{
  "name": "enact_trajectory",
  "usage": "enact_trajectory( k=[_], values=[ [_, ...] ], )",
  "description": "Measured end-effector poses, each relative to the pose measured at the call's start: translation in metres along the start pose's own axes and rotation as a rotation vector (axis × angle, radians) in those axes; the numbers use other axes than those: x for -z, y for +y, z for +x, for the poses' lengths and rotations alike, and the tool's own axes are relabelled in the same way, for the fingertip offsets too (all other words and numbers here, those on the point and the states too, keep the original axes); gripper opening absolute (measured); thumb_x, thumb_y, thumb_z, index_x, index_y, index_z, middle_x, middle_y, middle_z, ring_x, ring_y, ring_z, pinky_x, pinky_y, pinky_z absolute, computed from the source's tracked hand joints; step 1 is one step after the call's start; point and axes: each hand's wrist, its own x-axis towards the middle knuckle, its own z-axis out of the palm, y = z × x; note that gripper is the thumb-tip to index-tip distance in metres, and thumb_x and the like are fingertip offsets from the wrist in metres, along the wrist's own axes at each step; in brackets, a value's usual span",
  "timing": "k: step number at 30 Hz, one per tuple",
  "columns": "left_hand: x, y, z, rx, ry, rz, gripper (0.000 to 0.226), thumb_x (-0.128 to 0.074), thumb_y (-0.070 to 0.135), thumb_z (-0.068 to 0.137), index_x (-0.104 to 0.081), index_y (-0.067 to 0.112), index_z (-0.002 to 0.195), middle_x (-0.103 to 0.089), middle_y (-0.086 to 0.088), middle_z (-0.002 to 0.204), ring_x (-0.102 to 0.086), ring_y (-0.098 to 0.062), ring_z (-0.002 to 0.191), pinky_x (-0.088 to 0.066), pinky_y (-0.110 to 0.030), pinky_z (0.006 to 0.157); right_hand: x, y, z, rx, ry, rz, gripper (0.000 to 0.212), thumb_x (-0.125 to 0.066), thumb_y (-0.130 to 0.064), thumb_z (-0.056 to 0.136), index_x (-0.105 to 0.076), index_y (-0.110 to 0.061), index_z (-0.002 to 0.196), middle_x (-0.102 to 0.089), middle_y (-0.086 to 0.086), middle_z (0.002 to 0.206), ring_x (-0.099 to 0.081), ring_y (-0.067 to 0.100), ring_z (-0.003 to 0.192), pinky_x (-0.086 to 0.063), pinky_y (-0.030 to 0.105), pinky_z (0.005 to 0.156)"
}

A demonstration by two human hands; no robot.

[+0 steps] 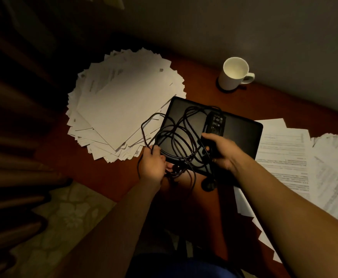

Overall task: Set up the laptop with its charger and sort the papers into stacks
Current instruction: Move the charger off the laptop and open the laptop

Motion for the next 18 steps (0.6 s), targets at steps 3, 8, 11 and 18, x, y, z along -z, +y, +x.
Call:
enact_trajectory(
  k=[3,8,11,18],
  values=[
    [0.001,0.013,0.003,0.200,-0.022,-0.040,0.026,-0.056,0.037,0.101,-0.060,0.013,0.111,-0.061,-0.004,0.081,-0.066,-0.017,0.061,-0.056,-0.033,0.059,-0.002,0.003,-0.001,-0.022,-0.036,0.069,0.025,-0.075,-0.027,0.085,-0.066,-0.012,0.102,-0.061,0.003,0.088,-0.057,0.011,0.070,-0.052,0.032,0.073],
    [-0.012,0.024,-0.004,0.176,-0.105,-0.102,0.023,-0.056,0.025,0.103,-0.062,0.009,0.118,-0.072,-0.003,0.087,-0.068,-0.014,0.061,-0.055,-0.026,0.051,-0.003,0.010,-0.010,-0.076,-0.175,0.215,0.023,-0.069,-0.022,0.091,-0.062,-0.008,0.108,-0.064,0.012,0.104,-0.067,0.025,0.095,-0.059,0.047,0.087],
    [-0.016,0.038,-0.012,0.041,-0.149,-0.091,0.017,-0.050,0.024,0.106,-0.057,0.014,0.117,-0.073,-0.006,0.088,-0.066,-0.015,0.060,-0.044,-0.022,0.042,-0.003,0.011,-0.017,-0.125,-0.258,0.360,0.023,-0.065,-0.022,0.094,-0.060,-0.004,0.108,-0.066,0.013,0.095,-0.070,0.025,0.084,-0.063,0.038,0.070],
    [-0.011,0.095,-0.030,-0.152,-0.199,-0.028,0.015,-0.048,0.022,0.106,-0.057,0.013,0.112,-0.066,-0.004,0.067,-0.055,-0.013,0.047,-0.031,-0.020,0.037,-0.021,-0.013,-0.040,-0.063,-0.326,0.506,0.025,-0.066,-0.023,0.091,-0.061,-0.003,0.106,-0.067,0.014,0.097,-0.074,0.025,0.079,-0.063,0.036,0.067]
  ],
)
